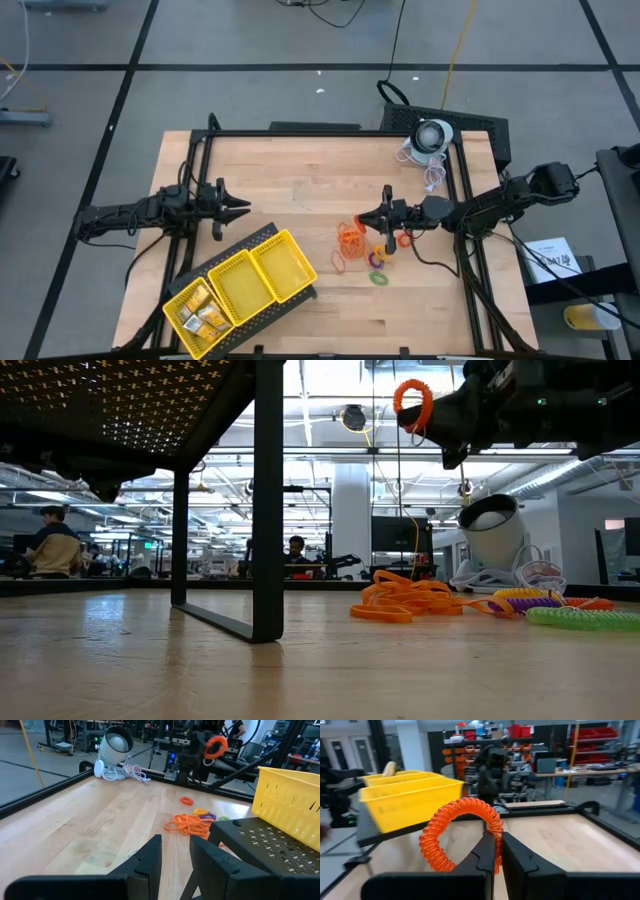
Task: Pick & Place Office Desk Supplies
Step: Put the orange spring keychain into the center yellow bin on the shelf
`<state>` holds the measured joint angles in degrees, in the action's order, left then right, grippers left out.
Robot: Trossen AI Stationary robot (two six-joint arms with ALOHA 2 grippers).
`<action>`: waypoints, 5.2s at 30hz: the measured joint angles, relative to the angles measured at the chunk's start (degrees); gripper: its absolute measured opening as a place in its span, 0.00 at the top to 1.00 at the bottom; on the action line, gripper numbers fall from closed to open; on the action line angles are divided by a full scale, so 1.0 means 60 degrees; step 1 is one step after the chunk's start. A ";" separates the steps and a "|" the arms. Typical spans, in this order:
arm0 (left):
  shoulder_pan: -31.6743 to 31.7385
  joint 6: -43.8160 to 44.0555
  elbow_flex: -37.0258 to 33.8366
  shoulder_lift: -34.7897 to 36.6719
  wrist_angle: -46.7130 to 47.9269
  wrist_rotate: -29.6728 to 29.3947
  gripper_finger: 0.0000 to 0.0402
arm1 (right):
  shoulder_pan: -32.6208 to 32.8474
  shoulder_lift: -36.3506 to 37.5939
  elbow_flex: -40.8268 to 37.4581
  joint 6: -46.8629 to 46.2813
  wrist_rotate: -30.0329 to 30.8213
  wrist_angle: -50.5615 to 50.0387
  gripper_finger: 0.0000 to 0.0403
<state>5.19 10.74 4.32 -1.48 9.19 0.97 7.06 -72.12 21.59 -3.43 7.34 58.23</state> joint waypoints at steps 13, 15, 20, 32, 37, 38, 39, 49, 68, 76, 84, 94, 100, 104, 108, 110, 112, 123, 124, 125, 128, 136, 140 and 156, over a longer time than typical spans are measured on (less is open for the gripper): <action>-0.0004 0.0287 0.0009 -0.0003 -0.1801 -0.0080 0.74 | -0.1176 -0.0873 0.0747 0.0011 -0.1015 0.1202 0.98; -0.0004 0.0200 0.0011 0.0000 -0.2530 -0.0325 0.74 | -0.1193 -0.1238 0.1078 0.0065 -0.1022 0.1183 0.98; -0.0004 0.0468 0.0011 0.0000 -0.3612 -0.0430 0.74 | -0.1312 -0.2191 0.1873 0.0395 -0.1026 0.1151 0.98; -0.0002 0.1967 0.0090 -0.0742 -0.4399 -0.2173 0.65 | -0.1887 -0.4110 0.4312 0.0436 -0.2612 0.1151 0.98; -0.0004 0.1924 0.1004 -0.2524 -0.4437 -0.2090 0.45 | -0.2043 -0.4815 0.5474 0.0436 -0.3231 0.0860 0.98; -0.0002 0.1634 0.1264 -0.2958 -0.4450 -0.1914 0.41 | -0.2060 -0.4919 0.5646 0.0438 -0.3315 0.0758 0.98; -0.0004 0.1230 0.1544 -0.3414 -0.4468 -0.1709 0.37 | -0.2080 -0.5055 0.5836 0.0439 -0.3337 0.0683 0.98; -0.0011 -0.2780 0.4268 -0.7883 -0.4503 -0.0504 0.29 | -0.2249 -0.5632 0.6697 -0.0064 -0.3510 0.0136 0.98; -0.0849 -0.5580 0.5927 -1.0664 -0.4484 -0.0572 0.48 | -0.2241 -0.5635 0.6697 -0.0283 -0.3521 -0.0334 0.98; -0.0888 -0.5436 0.5927 -1.0173 -0.4230 -0.0670 0.72 | -0.2241 -0.5632 0.6697 -0.0288 -0.3845 -0.0326 0.98; -0.0885 -0.5410 0.5927 -1.0054 -0.3798 -0.0670 0.96 | -0.2220 -0.5632 0.6694 -0.0315 -0.4360 -0.0337 0.98; -0.0882 -0.4391 0.5925 -1.0054 -0.3778 -0.0670 0.83 | -0.2220 -0.5632 0.6694 -0.0315 -0.4563 -0.0328 0.98; -0.0887 -0.4202 0.5923 -1.0054 -0.3748 -0.0799 0.65 | -0.2221 -0.5632 0.6694 -0.0312 -0.4563 -0.0319 0.98; -0.0889 -0.4197 0.5923 -1.0050 -0.3676 -0.1535 0.56 | -0.2179 -0.5628 0.6679 -0.0311 -0.4582 -0.0191 0.98; -0.0885 -0.4160 0.5923 -1.0046 -0.3623 -0.1675 0.50 | -0.2130 -0.5559 0.6676 -0.0248 -0.4771 -0.0145 0.98; -0.0885 -0.4060 0.5923 -1.0046 -0.3597 -0.1573 0.49 | -0.2131 -0.5559 0.6676 -0.0246 -0.4807 -0.0138 0.98; -0.0873 -0.3830 0.5923 -1.0046 -0.3584 -0.1488 0.48 | -0.2132 -0.5559 0.6676 -0.0246 -0.4802 -0.0089 0.98; -0.0887 -0.3085 0.5923 -1.0056 -0.4324 -0.0798 0.48 | -0.2158 -0.5541 0.6676 -0.0060 -0.4735 -0.0014 0.98; -0.0888 -0.3085 0.5923 -1.0057 -0.4346 -0.0631 0.48 | -0.2166 -0.5541 0.6676 -0.0044 -0.4734 -0.0020 0.98; -0.0889 -0.3085 0.5920 -1.0057 -0.4361 -0.0490 0.48 | -0.2173 -0.5542 0.6679 -0.0011 -0.4731 0.0007 0.98; -0.0887 -0.3080 0.5920 -1.0057 -0.4381 -0.0382 0.48 | -0.2209 -0.5541 0.6679 0.0064 -0.4727 0.0176 0.98; -0.0885 -0.2976 0.5916 -1.0061 -0.4265 -0.0408 0.48 | -0.2238 -0.5541 0.6686 0.0118 -0.4727 0.0643 0.98; -0.0878 -0.2974 0.5916 -1.0070 -0.4501 -0.0415 0.48 | -0.2227 -0.5541 0.6690 0.0118 -0.4730 0.0621 0.98; -0.0869 -0.2662 0.5892 -1.0843 -0.4993 -0.0342 0.73 | -0.2238 -0.5506 0.6685 0.0234 -0.4738 0.0502 0.98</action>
<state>-0.03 -5.23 39.67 -66.53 -20.77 -1.08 -6.37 -105.16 61.70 -2.03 -21.08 61.24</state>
